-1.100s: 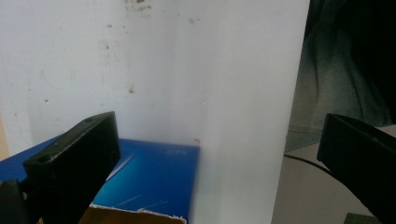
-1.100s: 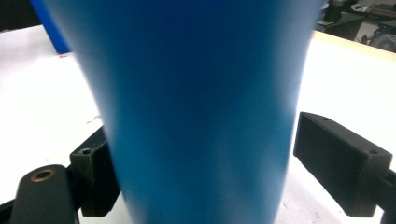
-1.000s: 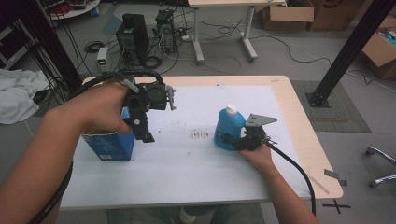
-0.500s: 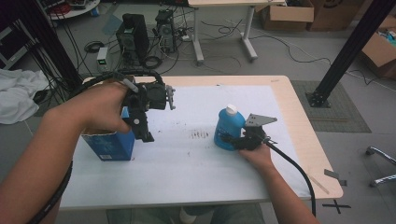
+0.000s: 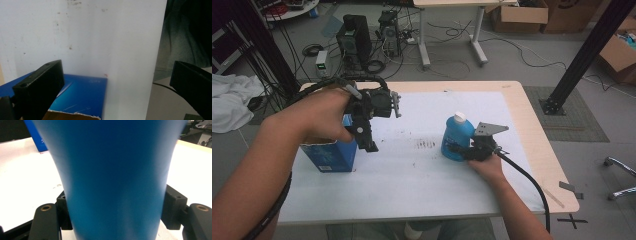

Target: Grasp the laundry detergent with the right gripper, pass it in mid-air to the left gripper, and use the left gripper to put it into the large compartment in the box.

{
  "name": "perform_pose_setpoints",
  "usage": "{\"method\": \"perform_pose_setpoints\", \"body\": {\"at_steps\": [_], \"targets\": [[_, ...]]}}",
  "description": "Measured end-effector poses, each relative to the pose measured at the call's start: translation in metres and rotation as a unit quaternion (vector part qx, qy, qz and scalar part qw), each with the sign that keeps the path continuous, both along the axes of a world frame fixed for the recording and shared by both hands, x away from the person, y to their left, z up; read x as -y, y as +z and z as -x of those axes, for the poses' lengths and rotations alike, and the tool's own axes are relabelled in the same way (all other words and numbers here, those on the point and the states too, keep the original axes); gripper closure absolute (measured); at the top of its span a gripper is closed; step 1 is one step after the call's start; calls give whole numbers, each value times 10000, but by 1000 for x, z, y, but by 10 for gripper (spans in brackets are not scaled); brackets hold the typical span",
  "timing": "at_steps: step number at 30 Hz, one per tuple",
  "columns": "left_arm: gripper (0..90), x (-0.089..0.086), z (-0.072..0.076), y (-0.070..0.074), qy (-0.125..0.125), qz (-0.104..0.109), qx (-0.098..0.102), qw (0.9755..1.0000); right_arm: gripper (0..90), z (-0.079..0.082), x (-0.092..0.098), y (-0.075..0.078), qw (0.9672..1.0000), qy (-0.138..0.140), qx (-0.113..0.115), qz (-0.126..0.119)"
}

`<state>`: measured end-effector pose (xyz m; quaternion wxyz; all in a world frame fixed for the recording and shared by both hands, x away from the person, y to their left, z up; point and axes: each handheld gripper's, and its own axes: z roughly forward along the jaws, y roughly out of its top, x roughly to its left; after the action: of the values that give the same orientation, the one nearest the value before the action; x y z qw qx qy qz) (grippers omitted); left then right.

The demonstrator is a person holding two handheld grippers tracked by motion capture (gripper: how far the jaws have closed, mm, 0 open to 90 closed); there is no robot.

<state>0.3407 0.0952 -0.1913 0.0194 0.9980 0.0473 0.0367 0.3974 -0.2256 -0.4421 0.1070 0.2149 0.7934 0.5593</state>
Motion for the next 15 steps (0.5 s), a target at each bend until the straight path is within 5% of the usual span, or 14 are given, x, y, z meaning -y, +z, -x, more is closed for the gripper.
{"method": "perform_pose_setpoints", "body": {"at_steps": [15], "targets": [[1, 1, -1, -3, 1, 23, -28, 10000, 424, 2, 1, 0, 9998, 147, 93, -32]]}}
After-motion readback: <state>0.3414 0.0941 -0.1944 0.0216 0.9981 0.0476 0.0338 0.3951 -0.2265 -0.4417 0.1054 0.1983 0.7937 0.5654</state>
